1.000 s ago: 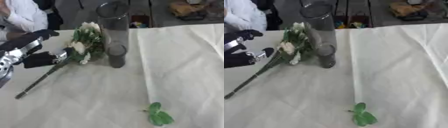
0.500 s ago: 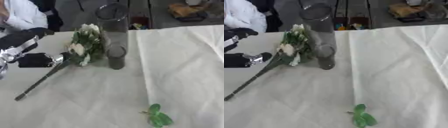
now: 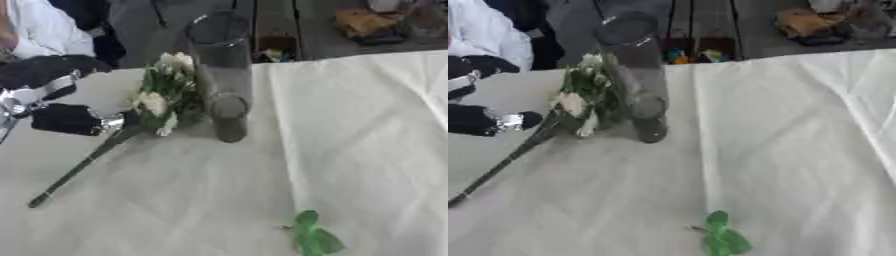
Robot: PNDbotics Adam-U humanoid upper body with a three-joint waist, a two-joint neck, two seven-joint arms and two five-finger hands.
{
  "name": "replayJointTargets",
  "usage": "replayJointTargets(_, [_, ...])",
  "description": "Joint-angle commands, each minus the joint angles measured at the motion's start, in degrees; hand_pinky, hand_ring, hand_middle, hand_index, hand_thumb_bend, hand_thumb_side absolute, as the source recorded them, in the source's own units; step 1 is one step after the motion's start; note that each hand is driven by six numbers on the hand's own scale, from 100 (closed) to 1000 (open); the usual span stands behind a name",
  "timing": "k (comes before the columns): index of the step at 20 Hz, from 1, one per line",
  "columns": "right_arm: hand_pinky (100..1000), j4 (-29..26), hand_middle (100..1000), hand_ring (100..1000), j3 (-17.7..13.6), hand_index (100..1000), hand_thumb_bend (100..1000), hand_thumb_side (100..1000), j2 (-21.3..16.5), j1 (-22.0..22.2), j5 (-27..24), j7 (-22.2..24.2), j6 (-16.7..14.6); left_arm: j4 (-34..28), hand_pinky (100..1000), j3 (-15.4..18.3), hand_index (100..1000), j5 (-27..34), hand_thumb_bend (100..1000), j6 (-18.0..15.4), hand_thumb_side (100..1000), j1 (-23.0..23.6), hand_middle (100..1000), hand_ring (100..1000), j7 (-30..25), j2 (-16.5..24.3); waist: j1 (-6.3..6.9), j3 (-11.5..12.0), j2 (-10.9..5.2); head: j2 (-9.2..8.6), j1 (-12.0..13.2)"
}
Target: Arrange flowers into the vase.
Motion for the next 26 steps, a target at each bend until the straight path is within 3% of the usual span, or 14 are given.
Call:
replayJointTargets(1, [639,-0.99,525,722,0.1,767,100,989,-0.97,-0.26,-0.36,0.27,0.09,2.54,913,-1.08,1000,0.07,551,8.19,823,-2.12,967,971,-9.11,0.72,0.05,-0.08,-1.11,-0.56,0.37])
replayJointTargets(10, [641,-0.99,523,723,0.3,767,100,987,-1.02,-0.14,-0.46,0.49,0.28,9.9,916,-5.42,991,-2.11,539,7.21,784,-6.18,949,952,-10.86,-2.13,0.45,-0.44,-1.13,-0.41,0.46])
replayJointTargets(19, [642,-0.99,522,724,0.42,767,100,987,-1.0,-0.23,-0.66,0.78,0.31,17.23,926,-7.65,994,-3.87,537,5.62,758,-7.64,944,945,-11.57,-5.06,0.58,-0.75,-0.92,-0.55,0.7])
replayJointTargets(26, [643,-0.99,520,725,0.6,763,100,988,-0.99,-0.31,-0.87,1.13,0.3,20.74,912,-8.26,979,-7.38,432,4.14,678,-8.19,924,912,-11.23,-6.52,0.7,-0.89,-0.72,-0.74,0.92])
